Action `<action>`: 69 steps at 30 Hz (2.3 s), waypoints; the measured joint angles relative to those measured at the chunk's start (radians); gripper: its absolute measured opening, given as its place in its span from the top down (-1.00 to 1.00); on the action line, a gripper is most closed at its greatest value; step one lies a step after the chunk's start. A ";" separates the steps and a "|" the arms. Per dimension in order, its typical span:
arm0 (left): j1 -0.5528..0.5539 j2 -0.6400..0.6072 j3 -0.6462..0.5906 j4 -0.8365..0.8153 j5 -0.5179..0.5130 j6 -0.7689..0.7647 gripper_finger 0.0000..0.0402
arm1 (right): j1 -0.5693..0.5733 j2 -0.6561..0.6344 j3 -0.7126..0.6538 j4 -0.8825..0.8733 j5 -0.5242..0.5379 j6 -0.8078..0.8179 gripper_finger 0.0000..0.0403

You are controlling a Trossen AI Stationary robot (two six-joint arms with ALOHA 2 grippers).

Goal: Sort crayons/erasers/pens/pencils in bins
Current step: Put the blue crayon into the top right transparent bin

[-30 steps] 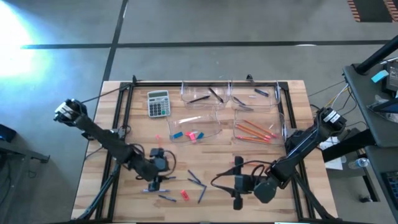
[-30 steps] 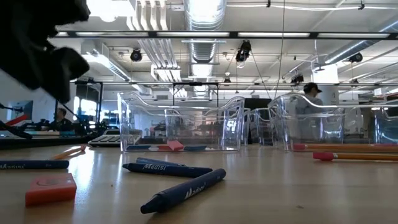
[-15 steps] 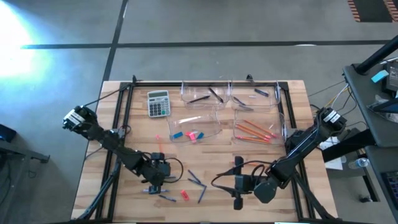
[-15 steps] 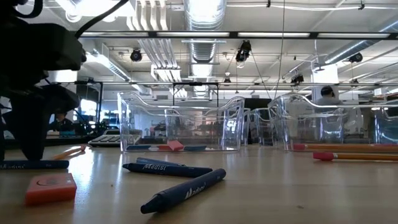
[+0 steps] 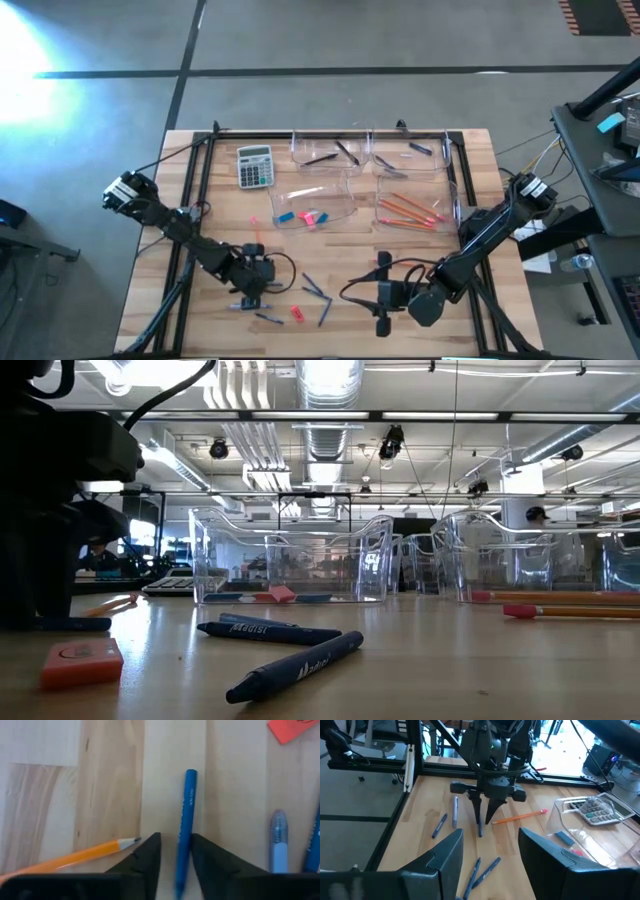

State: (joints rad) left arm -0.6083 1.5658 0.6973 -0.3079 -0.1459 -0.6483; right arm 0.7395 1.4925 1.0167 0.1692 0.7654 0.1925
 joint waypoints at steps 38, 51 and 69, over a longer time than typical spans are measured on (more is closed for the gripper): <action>0.034 -0.367 -0.125 0.597 -0.249 0.556 0.99 | -0.011 0.001 -0.014 -0.004 0.031 0.009 0.10; 0.144 -0.334 -0.137 0.852 -0.143 0.632 0.99 | -0.097 0.001 -0.017 0.060 0.046 -0.052 0.04; 0.187 -0.275 -0.136 1.110 -0.125 0.656 0.99 | -0.215 0.001 -0.017 0.388 -0.176 -0.238 -0.16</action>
State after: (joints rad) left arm -0.4214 1.2904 0.5610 0.8021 -0.2710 0.0078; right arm 0.5243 1.4937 0.9994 0.5572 0.5894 -0.0459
